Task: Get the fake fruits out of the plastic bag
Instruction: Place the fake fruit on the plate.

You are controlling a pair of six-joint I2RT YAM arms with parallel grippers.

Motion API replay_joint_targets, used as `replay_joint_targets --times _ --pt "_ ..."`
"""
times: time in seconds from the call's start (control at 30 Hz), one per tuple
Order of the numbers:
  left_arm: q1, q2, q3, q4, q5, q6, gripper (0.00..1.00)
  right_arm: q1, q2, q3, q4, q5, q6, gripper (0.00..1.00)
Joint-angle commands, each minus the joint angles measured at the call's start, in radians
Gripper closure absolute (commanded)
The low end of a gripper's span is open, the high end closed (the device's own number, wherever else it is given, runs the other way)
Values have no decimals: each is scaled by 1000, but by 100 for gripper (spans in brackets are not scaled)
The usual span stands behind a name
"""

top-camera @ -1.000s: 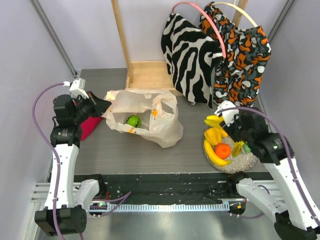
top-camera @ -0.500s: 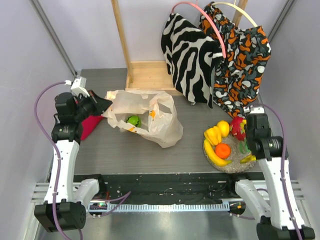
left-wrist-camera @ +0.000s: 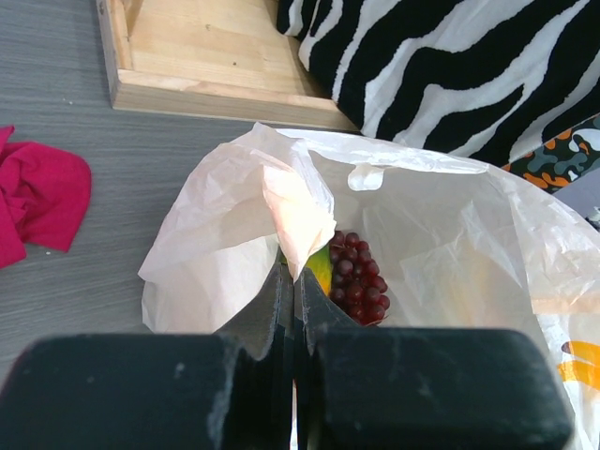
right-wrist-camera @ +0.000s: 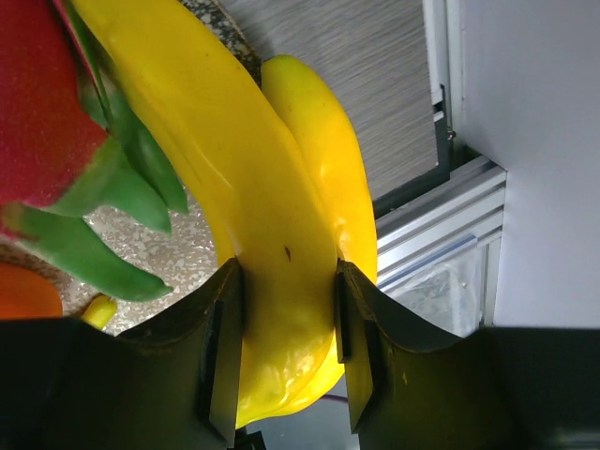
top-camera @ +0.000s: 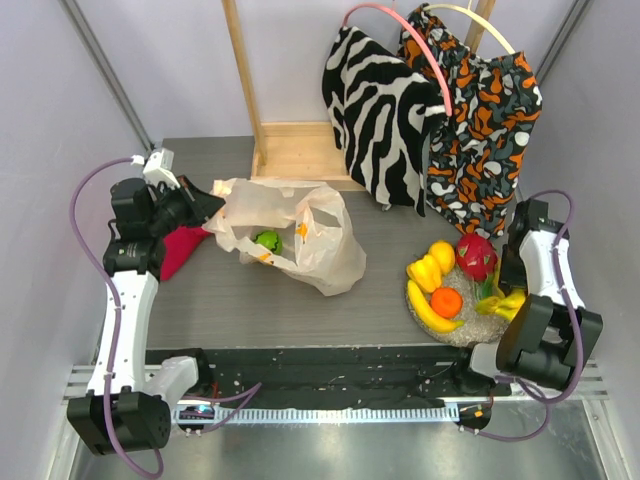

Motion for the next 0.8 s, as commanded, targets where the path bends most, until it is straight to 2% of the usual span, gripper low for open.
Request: replay_joint_targets --times 0.0,0.13,0.17,0.2,0.3,0.33,0.4,0.53,0.63,0.77 --pt "-2 2 16 13 -6 9 100 23 52 -13 5 -47 -8 99" --pt "-2 10 15 14 -15 9 100 105 61 -36 8 -57 -15 99" --pt "-4 10 15 14 -15 10 100 122 58 -37 10 -58 -16 95" --pt "-4 13 15 14 -15 12 100 137 52 -37 8 -57 -15 70" --pt "-2 12 15 14 -12 12 100 143 66 -37 10 -35 -5 39" --pt "-2 13 16 14 -12 12 100 143 66 -35 10 -28 -4 16" --pt "-4 13 16 14 -12 15 100 142 49 -24 10 -30 -4 1" --pt "-4 12 12 17 -8 17 100 140 15 14 -25 -35 -4 0" --pt "-5 10 10 17 0 20 100 131 -41 120 -65 -56 -27 0" --pt "-7 2 4 14 2 33 100 132 -121 391 -116 -303 -109 0"
